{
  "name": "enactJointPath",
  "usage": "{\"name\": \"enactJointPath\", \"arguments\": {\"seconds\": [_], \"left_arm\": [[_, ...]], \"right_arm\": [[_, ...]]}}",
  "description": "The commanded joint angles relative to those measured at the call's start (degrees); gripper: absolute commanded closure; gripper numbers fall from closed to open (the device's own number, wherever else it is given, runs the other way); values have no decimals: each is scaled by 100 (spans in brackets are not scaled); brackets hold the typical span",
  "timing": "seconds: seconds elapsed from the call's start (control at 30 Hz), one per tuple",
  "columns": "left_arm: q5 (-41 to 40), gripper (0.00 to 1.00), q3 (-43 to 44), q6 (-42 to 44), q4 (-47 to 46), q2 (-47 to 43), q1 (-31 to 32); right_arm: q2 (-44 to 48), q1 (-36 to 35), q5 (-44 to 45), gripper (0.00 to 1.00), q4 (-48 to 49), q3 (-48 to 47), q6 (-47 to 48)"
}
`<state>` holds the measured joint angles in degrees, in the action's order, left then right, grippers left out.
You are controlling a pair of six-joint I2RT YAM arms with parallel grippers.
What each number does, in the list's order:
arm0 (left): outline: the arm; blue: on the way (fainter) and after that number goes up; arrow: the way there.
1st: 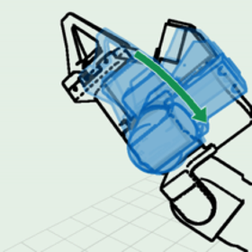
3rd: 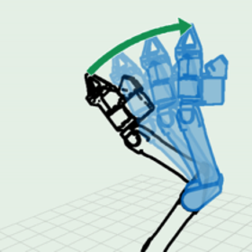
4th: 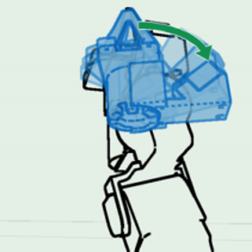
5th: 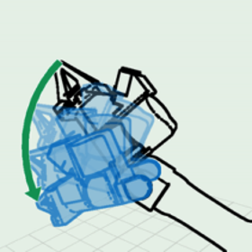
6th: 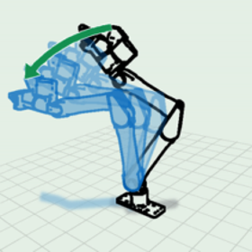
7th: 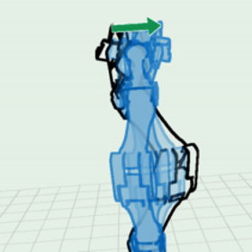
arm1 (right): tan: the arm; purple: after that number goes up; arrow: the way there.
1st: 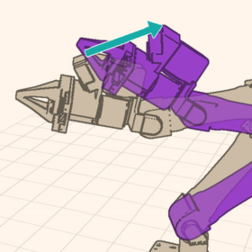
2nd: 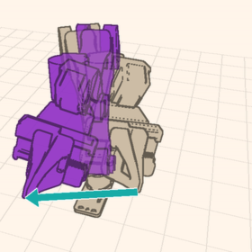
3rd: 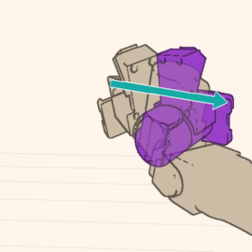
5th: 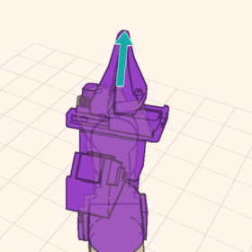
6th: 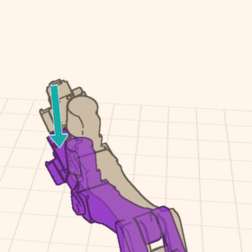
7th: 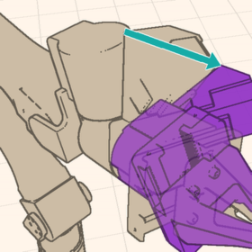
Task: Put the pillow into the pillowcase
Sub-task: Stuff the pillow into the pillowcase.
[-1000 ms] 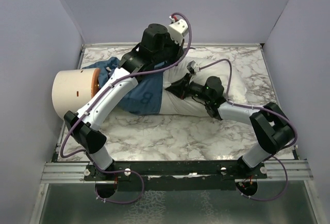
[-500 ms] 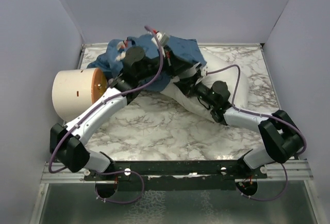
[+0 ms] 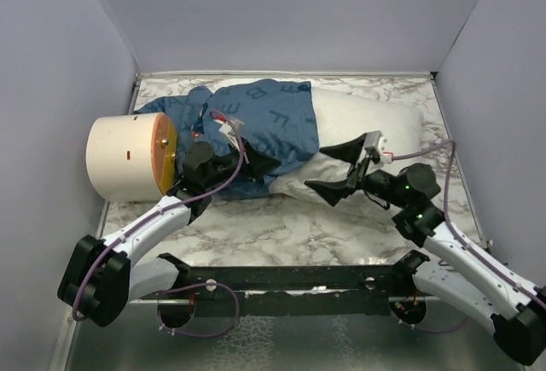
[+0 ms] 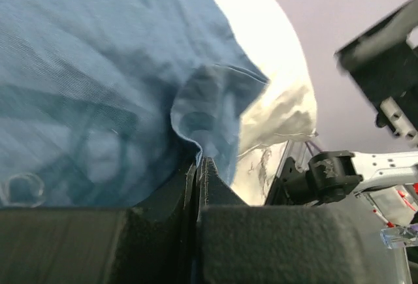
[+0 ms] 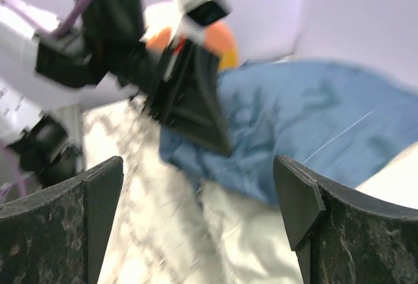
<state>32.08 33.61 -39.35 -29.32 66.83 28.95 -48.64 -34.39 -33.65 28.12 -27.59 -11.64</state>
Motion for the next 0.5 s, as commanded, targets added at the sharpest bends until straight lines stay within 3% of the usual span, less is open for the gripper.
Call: {"name": "enactJointPath", "arguments": {"seconds": [0.0, 0.1, 0.33, 0.47], "left_arm": [[-23, 100, -196, -147, -755, -498, -12], [-14, 100, -305, -173, -776, -727, -3], [-317, 100, -277, 175, -54, -1362, -3], [-532, 98, -195, 433, 616, -1611, -8]], "right_arm": [[381, 50, 1997, 0, -2506, -1087, 565], [-136, 244, 2628, 0, -3059, -1598, 793], [-893, 1685, 1782, 0, -2925, -1768, 27], [-1698, 1796, 1849, 6, -3256, -1990, 181]]}}
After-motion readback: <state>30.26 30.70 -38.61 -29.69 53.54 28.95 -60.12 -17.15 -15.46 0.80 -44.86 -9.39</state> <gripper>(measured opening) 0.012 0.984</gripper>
